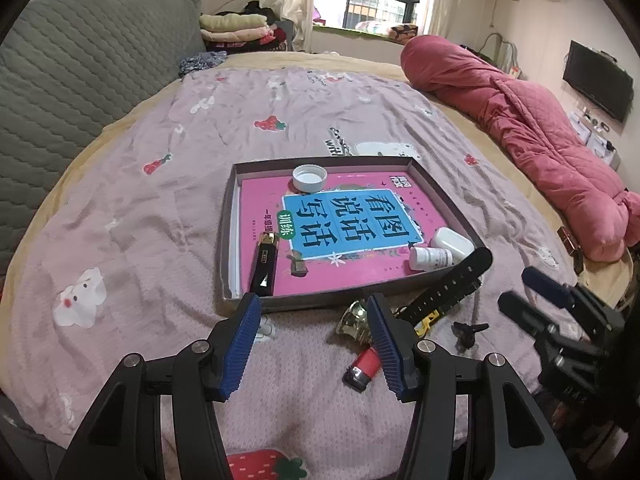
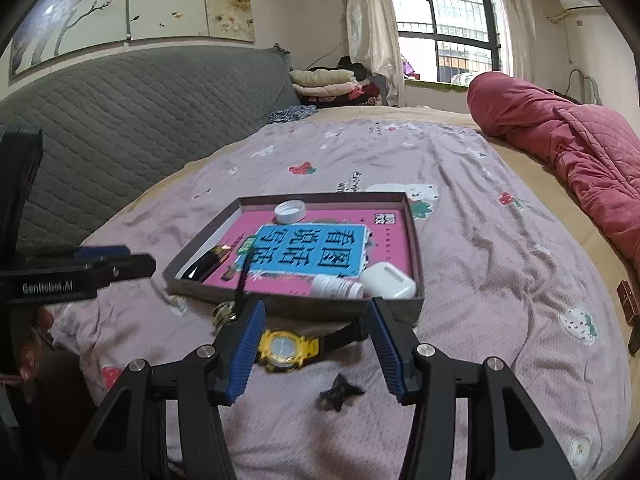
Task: Organize rigid objects
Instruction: 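Withdraw both tools from the box toward the remaining items, then move both open tools over the yellow watch and red lighter, then grasp the gold metal part with the left tool while the right tool grasps the yellow watch, then carry the gold part and yellow watch up over the grey box with both tools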
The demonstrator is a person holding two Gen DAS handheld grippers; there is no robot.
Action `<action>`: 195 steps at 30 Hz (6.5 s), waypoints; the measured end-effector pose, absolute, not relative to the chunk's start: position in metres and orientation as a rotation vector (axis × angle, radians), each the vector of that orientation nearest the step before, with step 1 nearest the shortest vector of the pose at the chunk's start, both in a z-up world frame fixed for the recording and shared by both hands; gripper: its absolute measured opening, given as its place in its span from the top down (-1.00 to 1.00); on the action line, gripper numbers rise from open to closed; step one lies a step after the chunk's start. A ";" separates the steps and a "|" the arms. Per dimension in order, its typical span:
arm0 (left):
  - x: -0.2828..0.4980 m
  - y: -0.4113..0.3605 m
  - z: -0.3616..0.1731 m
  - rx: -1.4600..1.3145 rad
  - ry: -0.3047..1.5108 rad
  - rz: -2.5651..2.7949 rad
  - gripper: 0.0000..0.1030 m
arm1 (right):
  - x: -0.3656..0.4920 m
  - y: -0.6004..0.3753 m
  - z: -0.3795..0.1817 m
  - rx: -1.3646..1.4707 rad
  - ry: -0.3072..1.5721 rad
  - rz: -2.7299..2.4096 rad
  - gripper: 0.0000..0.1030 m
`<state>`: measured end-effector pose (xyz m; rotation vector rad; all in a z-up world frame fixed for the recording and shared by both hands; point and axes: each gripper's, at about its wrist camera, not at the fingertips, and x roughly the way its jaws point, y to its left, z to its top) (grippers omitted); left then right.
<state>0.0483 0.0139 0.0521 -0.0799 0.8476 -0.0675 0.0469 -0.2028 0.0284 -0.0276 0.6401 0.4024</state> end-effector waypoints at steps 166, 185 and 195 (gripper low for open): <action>0.100 0.012 -0.045 -0.237 0.976 -0.292 0.37 | 0.083 -0.141 -0.024 -0.213 0.695 0.507 0.83; 0.081 0.015 -0.014 -0.206 0.911 -0.249 0.37 | 0.075 -0.135 0.003 -0.192 0.595 0.523 0.83; 0.077 0.016 0.004 -0.181 0.878 -0.208 0.37 | 0.063 -0.126 0.015 -0.253 0.517 0.507 0.83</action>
